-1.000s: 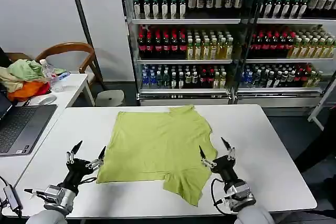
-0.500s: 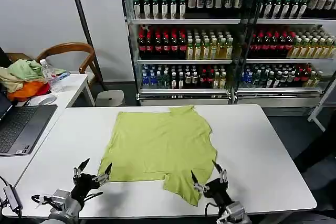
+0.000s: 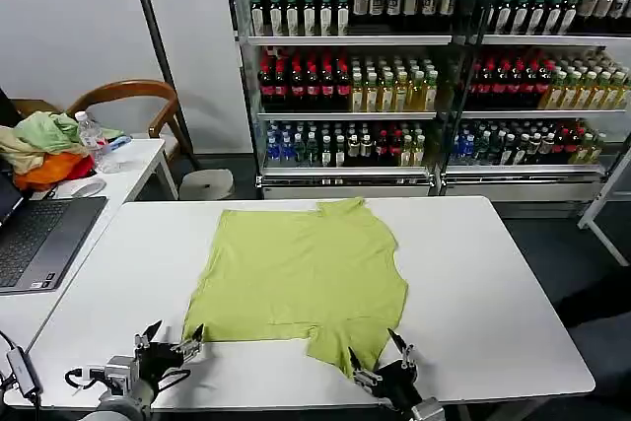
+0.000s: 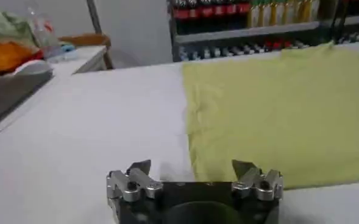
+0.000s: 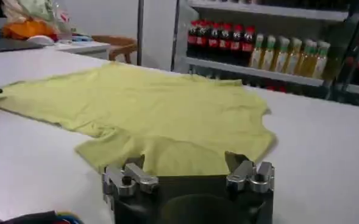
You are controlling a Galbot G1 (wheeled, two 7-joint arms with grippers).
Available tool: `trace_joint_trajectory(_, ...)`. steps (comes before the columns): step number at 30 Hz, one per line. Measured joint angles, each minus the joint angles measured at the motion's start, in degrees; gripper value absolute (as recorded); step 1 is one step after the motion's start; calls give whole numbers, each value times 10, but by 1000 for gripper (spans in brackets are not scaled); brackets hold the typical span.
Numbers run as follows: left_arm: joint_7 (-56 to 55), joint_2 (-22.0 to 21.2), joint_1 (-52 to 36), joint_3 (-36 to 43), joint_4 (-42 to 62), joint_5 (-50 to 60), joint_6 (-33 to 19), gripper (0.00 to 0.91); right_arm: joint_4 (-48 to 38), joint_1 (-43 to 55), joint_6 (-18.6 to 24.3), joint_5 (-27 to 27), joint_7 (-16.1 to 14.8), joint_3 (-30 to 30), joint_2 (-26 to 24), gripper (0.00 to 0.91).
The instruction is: Fold and organize the clothes.
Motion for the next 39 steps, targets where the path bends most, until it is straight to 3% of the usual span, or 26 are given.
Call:
trace_joint_trajectory(4,-10,-2,-5,0,9,-13,3,907,1,-2,-6,5,6,-8,-2,907)
trace_joint_trajectory(5,-11,-2,-5,0,9,-14,4,907,1,-2,-8,7,9,-10,-2,867)
trace_joint_trajectory(6,-12,-3,-4,0,9,-15,4,907,2,-2,-11,9,10,-12,-2,544)
trace_joint_trajectory(7,-13,-4,-4,0,9,-16,5,907,2,-2,-12,11,12,-13,-3,413)
trace_joint_trajectory(8,-15,-5,-4,1,9,-16,7,393,2,-1,-14,14,15,-16,-3,202)
trace_joint_trajectory(9,-17,-6,-4,2,9,-16,8,161,2,-1,-14,16,16,-17,-3,202)
trace_joint_trajectory(10,-18,-6,-4,3,9,-17,8,40,2,0,-15,17,17,-18,-3,20)
trace_joint_trajectory(29,-3,-16,6,24,-1,-20,7,40,-4,9,-27,37,26,-29,6,0)
trace_joint_trajectory(39,15,-14,11,21,-7,-27,1,40,15,-1,-35,43,16,-13,-6,0)
